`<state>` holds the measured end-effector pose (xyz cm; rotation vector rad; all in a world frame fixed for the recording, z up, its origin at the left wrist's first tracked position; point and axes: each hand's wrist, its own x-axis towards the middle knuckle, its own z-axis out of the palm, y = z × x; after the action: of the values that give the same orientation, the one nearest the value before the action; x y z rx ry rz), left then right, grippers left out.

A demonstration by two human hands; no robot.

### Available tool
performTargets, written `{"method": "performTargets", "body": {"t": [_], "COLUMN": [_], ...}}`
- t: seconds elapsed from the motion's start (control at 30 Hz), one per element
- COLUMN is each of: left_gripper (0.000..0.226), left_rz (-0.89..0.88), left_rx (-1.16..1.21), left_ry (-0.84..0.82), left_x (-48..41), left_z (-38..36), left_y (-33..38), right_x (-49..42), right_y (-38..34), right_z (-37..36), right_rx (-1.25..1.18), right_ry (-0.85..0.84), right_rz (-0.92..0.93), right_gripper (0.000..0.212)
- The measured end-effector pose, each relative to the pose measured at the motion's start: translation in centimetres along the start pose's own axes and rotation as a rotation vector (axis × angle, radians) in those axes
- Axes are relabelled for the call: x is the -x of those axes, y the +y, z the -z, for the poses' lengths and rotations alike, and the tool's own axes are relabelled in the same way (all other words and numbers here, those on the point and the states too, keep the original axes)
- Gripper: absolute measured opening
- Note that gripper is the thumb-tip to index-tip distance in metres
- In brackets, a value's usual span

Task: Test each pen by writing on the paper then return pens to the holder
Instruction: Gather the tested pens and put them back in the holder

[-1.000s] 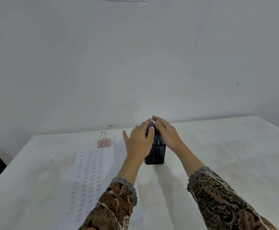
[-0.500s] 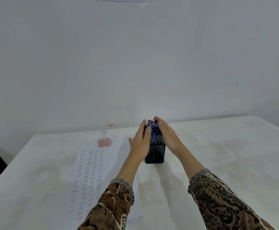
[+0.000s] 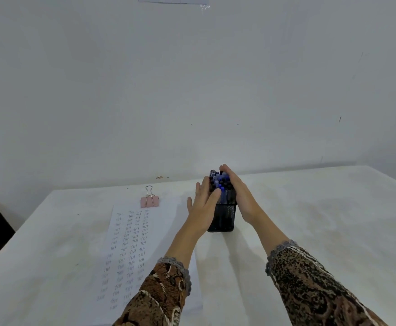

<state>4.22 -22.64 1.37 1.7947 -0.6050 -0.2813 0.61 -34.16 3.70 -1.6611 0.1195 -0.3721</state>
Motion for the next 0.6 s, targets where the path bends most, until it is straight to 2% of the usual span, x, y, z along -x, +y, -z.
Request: {"method": "performTargets", "body": {"t": [0.03, 0.1, 0.17, 0.23, 0.33, 0.47, 0.6], "left_gripper": [0.057, 0.062, 0.068, 0.078, 0.061, 0.052, 0.046], "left_rz": [-0.005, -0.008, 0.070, 0.163, 0.164, 0.205, 0.243], "left_rx": [0.041, 0.278, 0.494, 0.613, 0.722, 0.802, 0.819], "left_ry": [0.021, 0.057, 0.060, 0.059, 0.090, 0.169, 0.237], "left_x": [-0.2, -0.3, -0.2, -0.2, 0.1, 0.0, 0.0], "left_z": [-0.1, -0.7, -1.6, -2.3, -2.9, -3.7, -3.7], "left_y": [-0.2, -0.4, -1.1, -1.7, -1.5, -2.4, -2.4], "right_x": [0.0, 0.3, 0.7, 1.1, 1.5, 1.7, 1.1], "right_y": [0.1, 0.2, 0.9, 2.0, 3.2, 4.2, 4.0], "right_z": [-0.1, -0.3, -0.6, -0.9, -1.5, -2.0, -1.8], "right_rx": [-0.016, -0.141, -0.244, -0.264, -0.324, -0.340, -0.403], "right_ry": [0.014, 0.059, 0.096, 0.125, 0.149, 0.202, 0.180], "right_rz": [-0.010, -0.041, -0.074, -0.081, -0.134, -0.165, -0.202], "right_gripper": [0.044, 0.043, 0.038, 0.037, 0.048, 0.045, 0.045]}}
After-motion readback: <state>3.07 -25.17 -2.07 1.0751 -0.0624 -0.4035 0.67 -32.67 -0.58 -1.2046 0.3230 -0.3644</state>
